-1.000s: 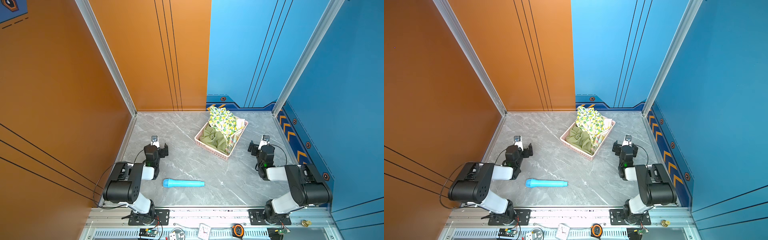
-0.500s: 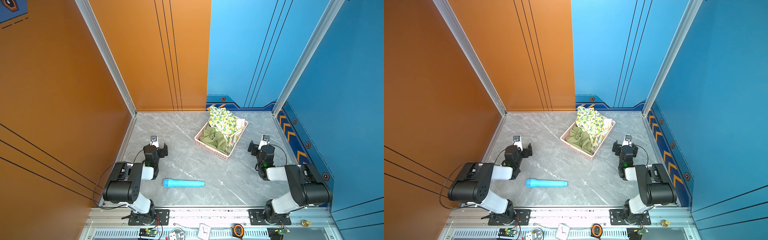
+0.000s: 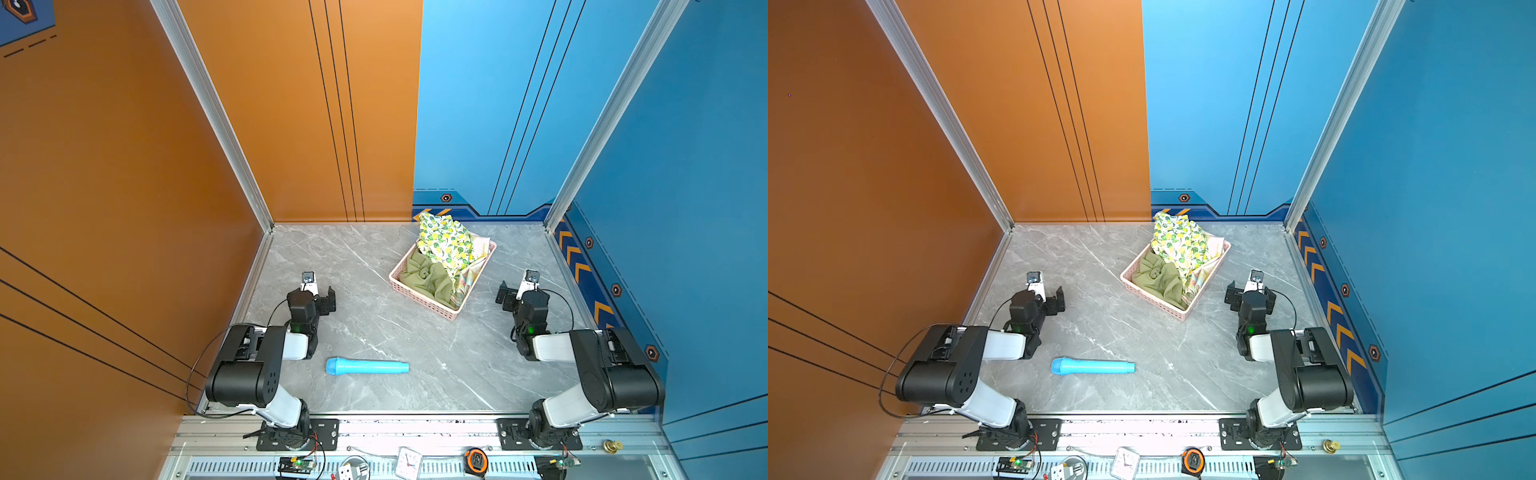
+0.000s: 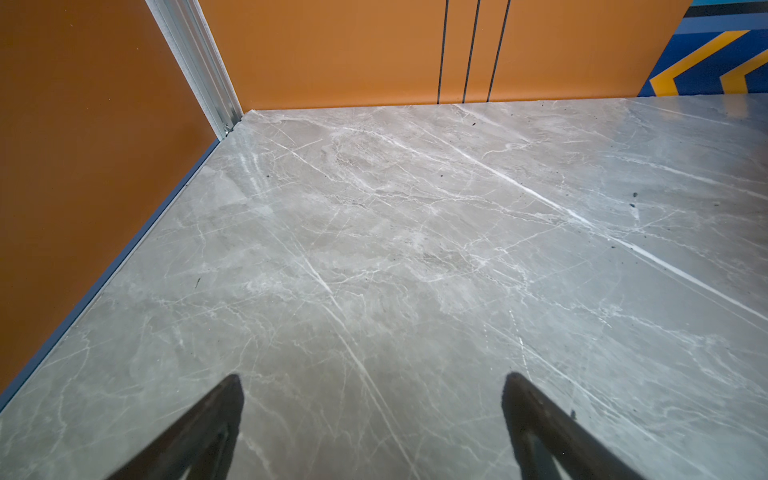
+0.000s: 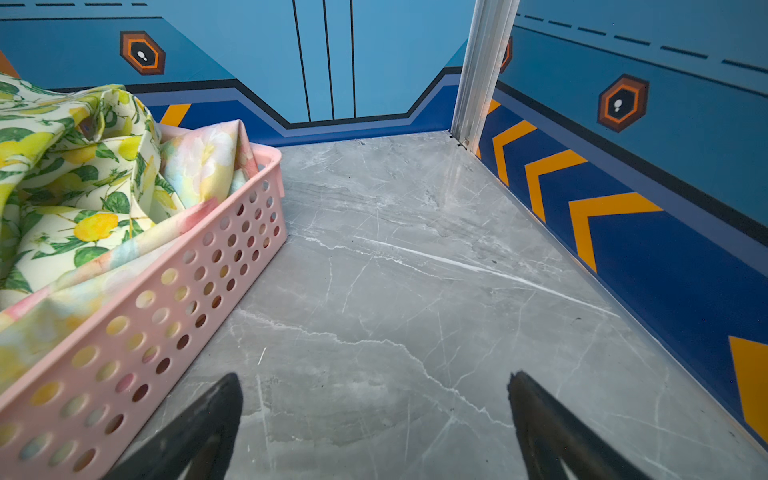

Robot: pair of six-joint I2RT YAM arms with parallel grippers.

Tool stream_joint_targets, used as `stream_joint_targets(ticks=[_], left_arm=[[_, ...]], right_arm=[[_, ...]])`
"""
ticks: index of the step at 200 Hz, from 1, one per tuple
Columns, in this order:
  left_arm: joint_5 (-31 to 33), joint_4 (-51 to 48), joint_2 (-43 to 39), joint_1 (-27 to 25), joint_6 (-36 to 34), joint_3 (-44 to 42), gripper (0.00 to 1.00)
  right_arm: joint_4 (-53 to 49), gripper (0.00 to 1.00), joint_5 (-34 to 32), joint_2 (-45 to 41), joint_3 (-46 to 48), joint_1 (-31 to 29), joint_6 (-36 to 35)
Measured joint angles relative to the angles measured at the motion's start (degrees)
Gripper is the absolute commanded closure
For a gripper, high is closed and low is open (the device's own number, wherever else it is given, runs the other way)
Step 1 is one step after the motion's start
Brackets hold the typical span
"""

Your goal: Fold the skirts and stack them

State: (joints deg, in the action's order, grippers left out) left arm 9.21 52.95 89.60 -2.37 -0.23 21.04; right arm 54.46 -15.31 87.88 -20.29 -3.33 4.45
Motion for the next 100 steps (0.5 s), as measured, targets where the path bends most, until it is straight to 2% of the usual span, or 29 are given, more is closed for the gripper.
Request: stream_joint_targets(ticks=[100], left_arm=[[0.7, -1.6, 0.0, -0.3, 0.0, 0.4, 0.02]], right_arm=[[0.0, 0.0, 0.0, 0.0, 0.0, 0.0, 0.0]])
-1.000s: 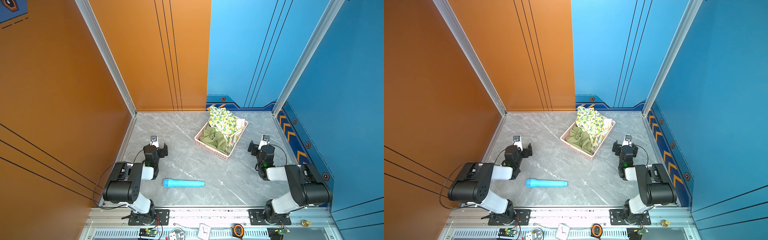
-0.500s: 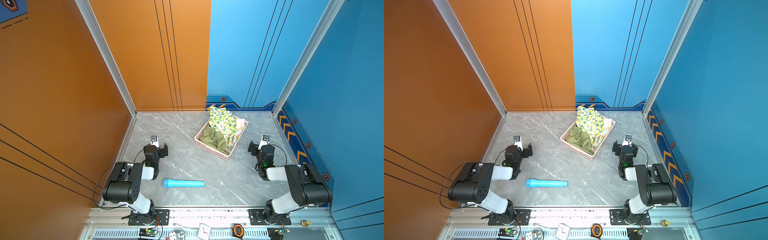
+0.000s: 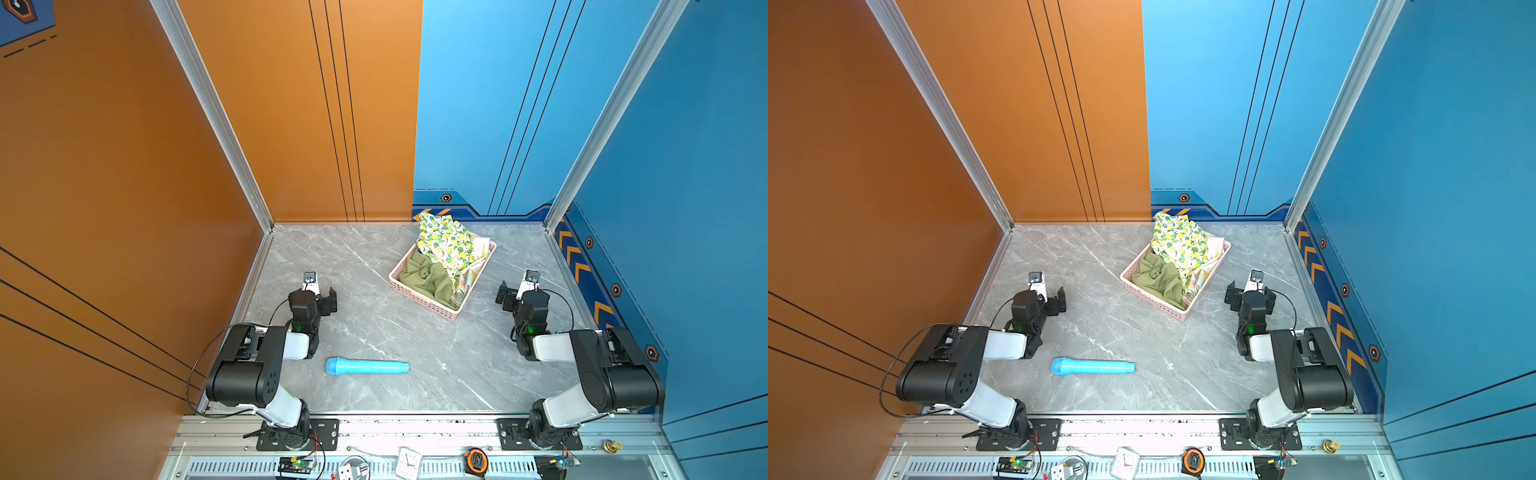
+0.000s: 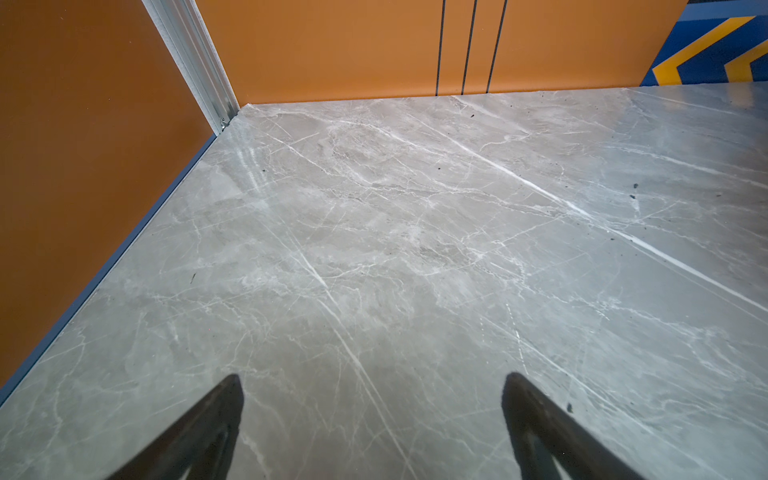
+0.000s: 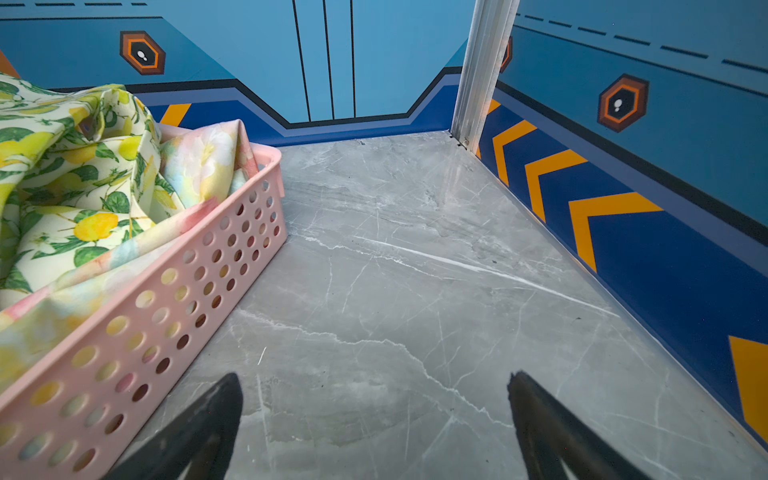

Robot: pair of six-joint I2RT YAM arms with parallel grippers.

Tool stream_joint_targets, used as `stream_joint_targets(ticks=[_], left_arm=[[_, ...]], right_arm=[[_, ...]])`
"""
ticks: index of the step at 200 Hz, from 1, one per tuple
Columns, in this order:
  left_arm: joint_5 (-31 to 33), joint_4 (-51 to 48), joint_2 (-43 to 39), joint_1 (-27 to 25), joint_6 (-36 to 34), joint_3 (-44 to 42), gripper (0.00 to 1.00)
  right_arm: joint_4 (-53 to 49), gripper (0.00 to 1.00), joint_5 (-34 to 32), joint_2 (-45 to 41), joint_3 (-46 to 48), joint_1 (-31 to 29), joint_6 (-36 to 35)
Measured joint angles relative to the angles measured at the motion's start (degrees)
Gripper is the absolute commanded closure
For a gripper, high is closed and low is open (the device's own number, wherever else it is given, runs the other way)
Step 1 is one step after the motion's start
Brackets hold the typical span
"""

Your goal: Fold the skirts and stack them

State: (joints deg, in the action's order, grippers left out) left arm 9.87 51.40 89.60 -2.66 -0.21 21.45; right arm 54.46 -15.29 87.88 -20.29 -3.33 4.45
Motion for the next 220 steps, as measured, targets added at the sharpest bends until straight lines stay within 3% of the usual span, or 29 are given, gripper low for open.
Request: stream_joint_targets(ticks=[49, 84, 119, 155, 195, 220], left_arm=[[1.1, -0.7, -0.2, -0.4, 0.0, 0.2, 0.02], [5.2, -12.5, -3.3, -2.1, -0.3, 7.0, 0.02], [9.8, -22.7, -7.4, -5.4, -0.4, 14.9, 0.02], [10.4, -35.9, -7.9, -9.1, 2.0, 24.0, 0.02], [7.8, -48.5, -5.9, -11.8, 6.3, 33.4, 0.02], [2.2, -54.4, -1.7, -12.5, 10.7, 38.9, 0.01]], right_arm=[[0.0, 0.0, -0.7, 0.0, 0.0, -0.3, 0.0], [-1.4, 0.0, -5.0, -1.2, -0.1, -2.5, -0.2], [-20.2, 0.0, -11.4, -9.1, -8.9, -3.8, 0.9], [-38.3, 0.0, -11.9, -14.1, -23.5, -5.2, 5.9], [-57.7, 0.01, -11.3, -9.5, -37.9, -13.0, 12.9], [-66.1, 0.06, -7.1, -3.0, -44.6, -17.1, 17.7]])
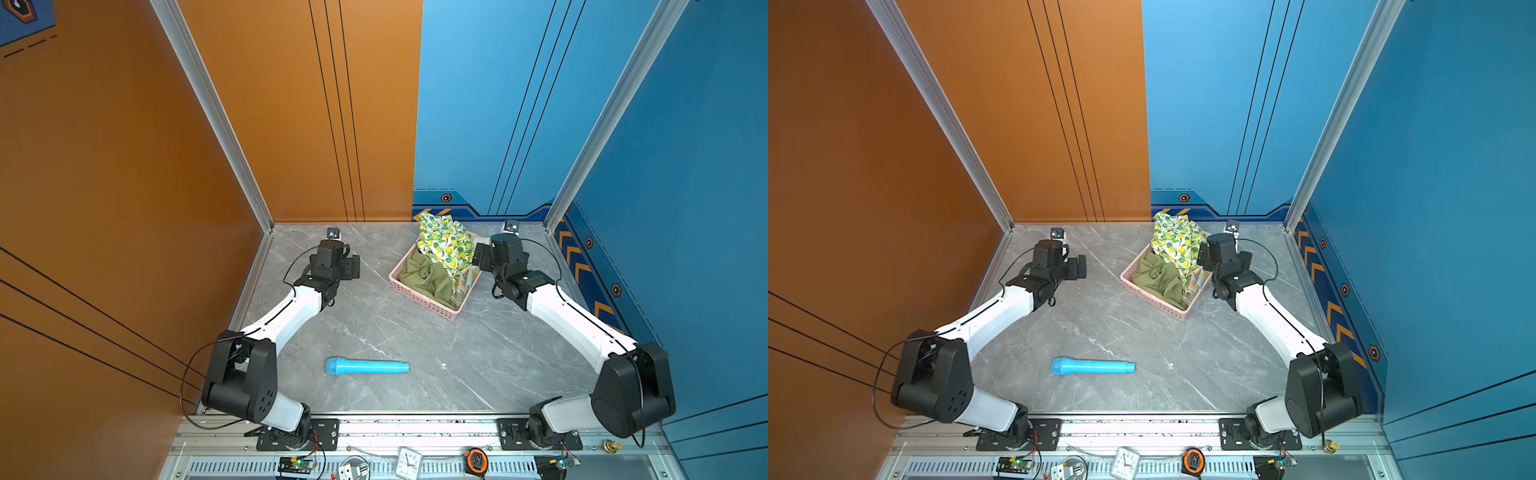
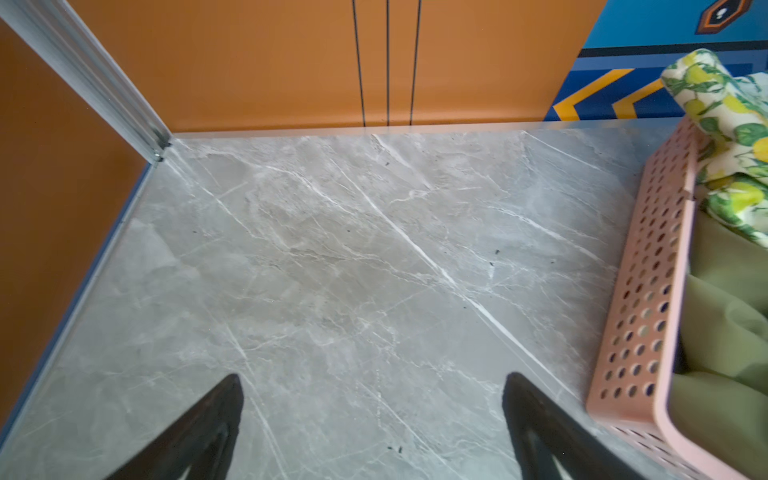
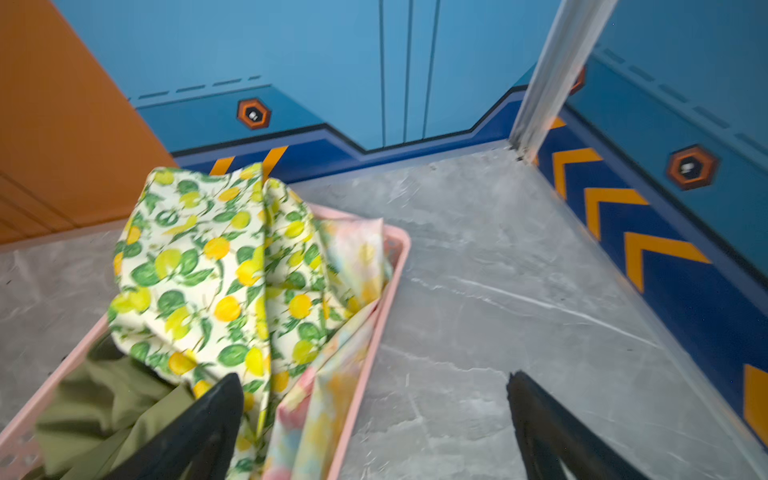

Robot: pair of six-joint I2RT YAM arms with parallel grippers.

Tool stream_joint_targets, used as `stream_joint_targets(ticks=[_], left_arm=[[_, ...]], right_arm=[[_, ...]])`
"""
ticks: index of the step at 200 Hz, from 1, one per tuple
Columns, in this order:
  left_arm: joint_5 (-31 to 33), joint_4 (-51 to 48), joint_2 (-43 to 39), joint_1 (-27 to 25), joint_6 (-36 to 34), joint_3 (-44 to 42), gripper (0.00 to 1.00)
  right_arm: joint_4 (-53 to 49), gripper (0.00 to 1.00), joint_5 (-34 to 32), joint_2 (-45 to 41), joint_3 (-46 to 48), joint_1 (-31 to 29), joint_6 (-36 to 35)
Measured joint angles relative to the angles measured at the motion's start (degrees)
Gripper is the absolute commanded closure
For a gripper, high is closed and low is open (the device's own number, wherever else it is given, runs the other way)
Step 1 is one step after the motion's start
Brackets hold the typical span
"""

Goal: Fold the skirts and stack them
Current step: 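Move the right gripper to the lemon-print skirt in the basket while the left arm advances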

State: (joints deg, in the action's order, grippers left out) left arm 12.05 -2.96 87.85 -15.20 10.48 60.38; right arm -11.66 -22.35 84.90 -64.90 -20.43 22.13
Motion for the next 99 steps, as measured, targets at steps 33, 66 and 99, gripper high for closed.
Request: stream_joint_targets(ticks=[33, 66, 99], left_arm=[[-8.2, -3.1, 5.5, -1.3, 5.8, 4.9, 0.01], [-13.7, -4.3, 9.9, -3.9, 9.4, 8.7, 0.01], [-16.7, -4.7, 11.5, -5.0, 11.2, 10.7, 0.01]], right_arm=[[-9.3, 0.1, 1.6, 8.4, -5.1, -3.5, 4.9], [-18.2, 0.1, -0.5, 15.6, -9.2, -5.3, 6.1], [-23.4, 0.11, -4.4, 18.7, -11.4, -4.2, 5.8]])
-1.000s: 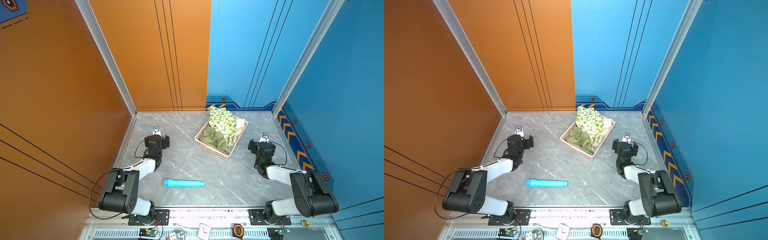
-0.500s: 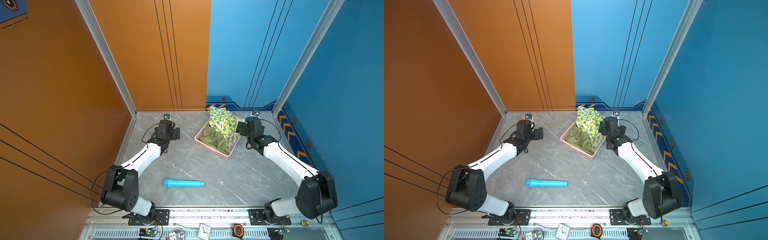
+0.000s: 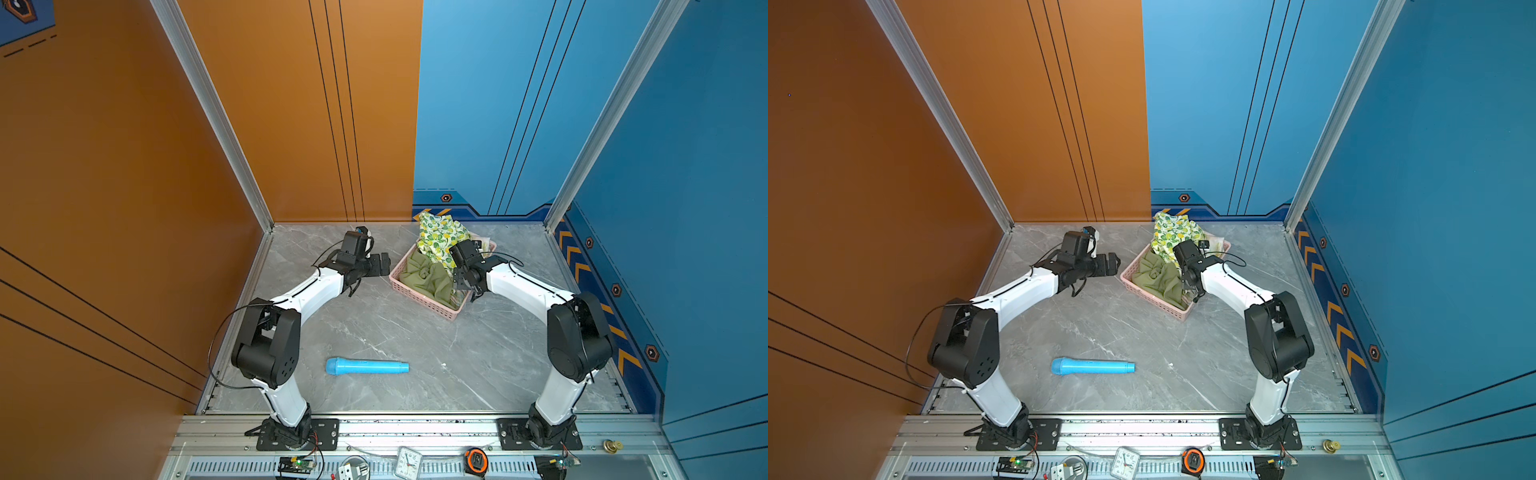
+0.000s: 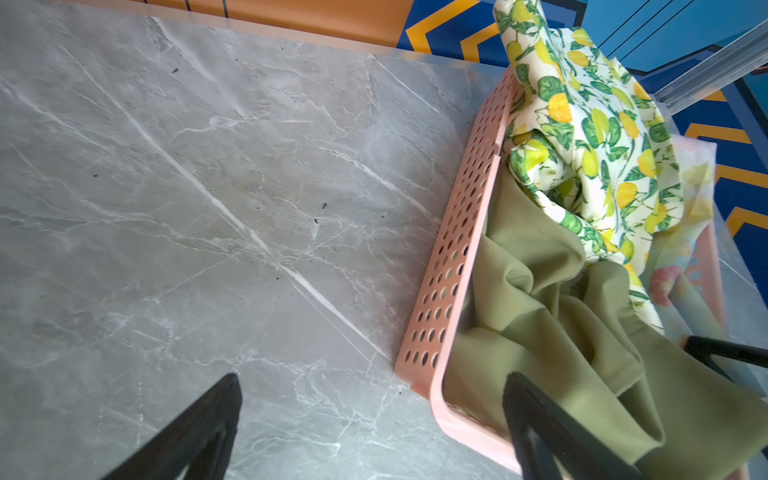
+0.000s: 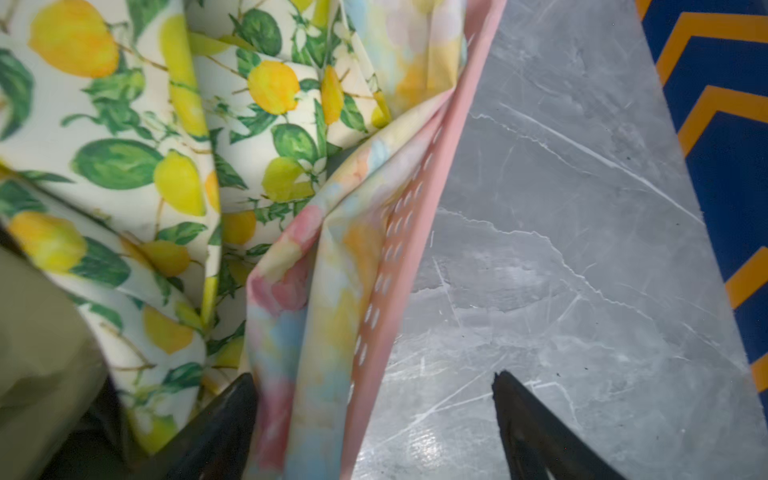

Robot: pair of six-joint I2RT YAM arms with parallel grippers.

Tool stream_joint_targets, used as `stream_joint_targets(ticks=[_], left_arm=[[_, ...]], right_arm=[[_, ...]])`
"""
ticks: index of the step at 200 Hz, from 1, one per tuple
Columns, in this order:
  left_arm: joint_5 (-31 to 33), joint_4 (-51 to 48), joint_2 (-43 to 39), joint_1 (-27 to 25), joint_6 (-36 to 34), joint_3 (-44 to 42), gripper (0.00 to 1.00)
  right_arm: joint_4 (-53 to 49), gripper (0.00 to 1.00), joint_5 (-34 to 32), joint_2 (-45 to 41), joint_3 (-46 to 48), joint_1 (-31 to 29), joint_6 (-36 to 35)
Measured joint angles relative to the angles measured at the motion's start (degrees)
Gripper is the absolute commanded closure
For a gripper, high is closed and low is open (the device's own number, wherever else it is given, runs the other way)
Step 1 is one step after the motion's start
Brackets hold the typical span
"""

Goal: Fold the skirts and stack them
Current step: 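Move the right gripper to the lemon-print skirt in the basket while the left arm advances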

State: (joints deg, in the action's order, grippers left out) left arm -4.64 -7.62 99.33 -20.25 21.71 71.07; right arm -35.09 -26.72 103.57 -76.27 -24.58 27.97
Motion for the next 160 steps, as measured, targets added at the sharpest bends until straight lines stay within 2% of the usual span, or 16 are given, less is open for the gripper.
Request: stream_joint_targets(ticks=[49, 121, 141, 160], left_arm=[[-1.3, -2.0, 0.0, -0.1, 0.4, 1.7, 0.02], [-1.7, -7.8, -3.3, 0.1, -1.1, 1.7, 0.02], [-1.7, -9.4, -5.1, 0.8, -2.0, 1.6, 0.02], [-1.9, -11.3, -6.6, 2.5, -3.2, 1.3, 0.02]], right_arm=[[-1.4, 0.14, -2.1, 3.9, -2.3, 6.8, -2.7], [0.0, 0.14, -0.5, 9.1, -7.7, 21.2, -7.7], [0.8, 0.13, 0.7, 8.0, -8.1, 22.8, -8.7], [1.2, 0.12, 2.1, 5.1, -8.1, 21.3, -8.9]])
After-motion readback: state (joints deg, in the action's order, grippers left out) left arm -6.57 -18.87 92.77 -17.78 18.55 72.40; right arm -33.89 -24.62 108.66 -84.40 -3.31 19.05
